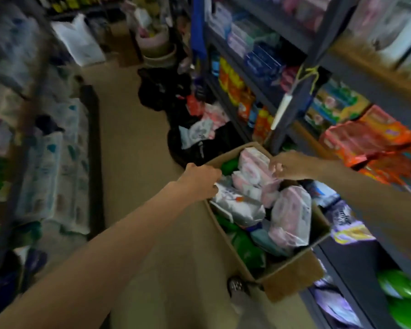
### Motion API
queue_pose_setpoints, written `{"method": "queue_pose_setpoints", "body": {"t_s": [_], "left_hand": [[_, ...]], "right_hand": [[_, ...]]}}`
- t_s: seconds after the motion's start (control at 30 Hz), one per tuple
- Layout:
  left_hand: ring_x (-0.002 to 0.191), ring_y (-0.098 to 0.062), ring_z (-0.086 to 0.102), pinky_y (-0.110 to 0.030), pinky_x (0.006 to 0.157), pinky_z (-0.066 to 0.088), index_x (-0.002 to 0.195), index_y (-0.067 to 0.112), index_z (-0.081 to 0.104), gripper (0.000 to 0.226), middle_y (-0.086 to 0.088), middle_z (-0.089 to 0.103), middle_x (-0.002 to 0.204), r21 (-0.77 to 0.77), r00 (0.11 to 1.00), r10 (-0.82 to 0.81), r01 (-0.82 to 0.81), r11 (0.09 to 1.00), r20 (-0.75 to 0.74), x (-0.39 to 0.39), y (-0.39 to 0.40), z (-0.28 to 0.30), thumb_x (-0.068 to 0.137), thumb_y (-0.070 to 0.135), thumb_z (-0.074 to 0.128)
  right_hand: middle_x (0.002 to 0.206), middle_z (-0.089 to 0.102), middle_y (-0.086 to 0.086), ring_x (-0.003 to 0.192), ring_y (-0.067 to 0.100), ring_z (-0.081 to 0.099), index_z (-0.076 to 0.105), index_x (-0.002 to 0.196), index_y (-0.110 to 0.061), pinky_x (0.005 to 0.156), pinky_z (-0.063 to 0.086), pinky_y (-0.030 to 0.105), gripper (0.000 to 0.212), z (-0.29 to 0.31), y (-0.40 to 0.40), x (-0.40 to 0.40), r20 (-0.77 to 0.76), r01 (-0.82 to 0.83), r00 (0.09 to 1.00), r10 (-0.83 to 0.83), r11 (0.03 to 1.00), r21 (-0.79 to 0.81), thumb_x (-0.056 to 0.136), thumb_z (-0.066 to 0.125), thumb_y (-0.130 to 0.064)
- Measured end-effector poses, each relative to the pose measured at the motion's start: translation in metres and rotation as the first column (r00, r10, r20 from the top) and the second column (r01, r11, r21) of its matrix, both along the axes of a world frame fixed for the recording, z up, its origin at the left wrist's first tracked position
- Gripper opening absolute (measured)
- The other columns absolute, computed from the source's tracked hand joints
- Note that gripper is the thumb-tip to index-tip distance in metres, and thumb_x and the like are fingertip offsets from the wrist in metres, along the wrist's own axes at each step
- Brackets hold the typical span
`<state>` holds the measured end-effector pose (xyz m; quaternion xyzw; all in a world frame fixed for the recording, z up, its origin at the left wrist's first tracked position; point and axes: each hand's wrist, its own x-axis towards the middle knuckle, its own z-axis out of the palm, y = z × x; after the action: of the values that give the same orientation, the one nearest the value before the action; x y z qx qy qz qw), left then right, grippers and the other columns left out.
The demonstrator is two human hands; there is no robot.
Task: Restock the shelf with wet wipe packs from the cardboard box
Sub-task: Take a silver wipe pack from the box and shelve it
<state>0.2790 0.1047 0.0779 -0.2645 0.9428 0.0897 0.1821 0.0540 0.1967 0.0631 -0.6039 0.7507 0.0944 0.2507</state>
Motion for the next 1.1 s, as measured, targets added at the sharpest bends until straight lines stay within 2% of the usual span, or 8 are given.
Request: {"method": "queue_pose_setpoints", "body": {"t_s": [0.33, 0.47, 0.67, 0.77, 0.83, 0.9, 0.97, 1.1], "left_hand": [[0.125, -0.025, 0.046, -0.043, 0.105, 0.037, 0.128, 0.013, 0.049, 0.036, -0.007, 0.051, 0.134, 0.335, 0.979, 0.092, -0.15, 0.93, 0.181, -0.123, 0.051, -0.15, 0.094, 0.021, 0.043], [0.116, -0.028, 0.052, -0.037, 0.091, 0.043, 0.124, 0.009, 0.051, 0.033, -0.011, 0.055, 0.127, 0.347, 0.975, 0.06, -0.133, 0.928, 0.213, -0.131, 0.064, -0.17, 0.093, 0.016, 0.041], [0.112, -0.03, 0.054, -0.04, 0.09, 0.045, 0.124, 0.009, 0.051, 0.033, -0.013, 0.057, 0.121, 0.296, 0.965, 0.07, -0.146, 0.944, 0.252, -0.125, 0.079, -0.177, 0.093, 0.016, 0.041], [0.116, -0.027, 0.052, -0.037, 0.09, 0.043, 0.126, 0.014, 0.049, 0.035, -0.009, 0.055, 0.126, 0.255, 0.976, 0.086, -0.136, 0.957, 0.198, -0.116, 0.076, -0.173, 0.093, 0.017, 0.042], [0.121, -0.025, 0.049, -0.035, 0.092, 0.042, 0.131, 0.016, 0.043, 0.04, -0.006, 0.05, 0.134, 0.285, 0.981, 0.106, -0.149, 0.947, 0.161, -0.109, 0.071, -0.167, 0.092, 0.017, 0.045], [0.123, -0.027, 0.047, -0.036, 0.093, 0.042, 0.14, 0.016, 0.031, 0.052, -0.008, 0.041, 0.142, 0.282, 0.985, 0.096, -0.133, 0.95, 0.142, -0.098, 0.063, -0.156, 0.091, 0.016, 0.048], [0.126, -0.029, 0.043, -0.04, 0.098, 0.042, 0.146, 0.014, 0.018, 0.067, -0.011, 0.032, 0.147, 0.243, 0.989, 0.092, -0.117, 0.963, 0.112, -0.081, 0.051, -0.136, 0.089, 0.018, 0.053], [0.142, -0.026, 0.019, -0.041, 0.113, 0.024, 0.148, 0.021, -0.008, 0.106, -0.002, 0.006, 0.158, 0.199, 0.992, 0.117, -0.123, 0.972, 0.042, -0.019, 0.021, -0.077, 0.078, 0.031, 0.071]], "right_hand": [[0.121, 0.055, 0.006, 0.113, 0.025, 0.05, 0.054, 0.116, -0.011, 0.087, 0.041, 0.034, 0.046, -0.162, 0.082, -0.044, 0.063, -0.121, 0.992, 0.105, 0.924, 0.363, 0.086, 0.056, -0.046], [0.121, 0.056, 0.008, 0.111, 0.027, 0.055, 0.051, 0.121, -0.008, 0.082, 0.044, 0.033, 0.042, -0.196, 0.083, -0.027, 0.078, -0.131, 0.991, 0.11, 0.926, 0.355, 0.09, 0.055, -0.036], [0.119, 0.06, 0.008, 0.108, 0.028, 0.059, 0.046, 0.128, -0.006, 0.082, 0.047, 0.034, 0.034, -0.232, 0.096, -0.002, -0.151, -0.051, 0.983, 0.106, 0.944, 0.325, 0.094, 0.045, -0.007], [0.116, 0.059, 0.008, 0.109, 0.029, 0.057, 0.053, 0.118, -0.006, 0.082, 0.046, 0.034, 0.026, -0.209, 0.086, -0.007, -0.052, -0.033, 0.997, 0.051, 0.956, 0.293, 0.093, 0.047, -0.011], [0.092, 0.057, 0.006, 0.102, 0.029, 0.057, 0.056, 0.09, -0.005, 0.075, 0.043, 0.034, 0.01, -0.178, 0.067, -0.017, 0.034, -0.017, 0.999, 0.009, 0.966, 0.256, 0.091, 0.047, -0.009], [0.064, 0.039, 0.003, 0.072, 0.025, 0.053, 0.037, 0.058, -0.011, 0.059, 0.036, 0.028, 0.032, -0.141, 0.037, -0.032, 0.107, -0.053, 0.994, 0.03, 0.974, 0.221, 0.088, 0.048, -0.004], [0.053, 0.029, 0.003, 0.05, 0.018, 0.034, 0.028, 0.05, -0.013, 0.051, 0.025, 0.027, 0.042, -0.098, 0.007, -0.037, 0.187, -0.163, 0.974, 0.125, 0.965, 0.205, 0.083, 0.054, -0.004], [0.052, 0.028, -0.001, 0.046, 0.011, 0.026, 0.032, 0.05, -0.016, 0.051, 0.024, 0.024, 0.045, 0.009, -0.043, 0.018, 0.257, -0.497, 0.852, 0.456, 0.859, 0.122, 0.086, 0.059, -0.01]]}}
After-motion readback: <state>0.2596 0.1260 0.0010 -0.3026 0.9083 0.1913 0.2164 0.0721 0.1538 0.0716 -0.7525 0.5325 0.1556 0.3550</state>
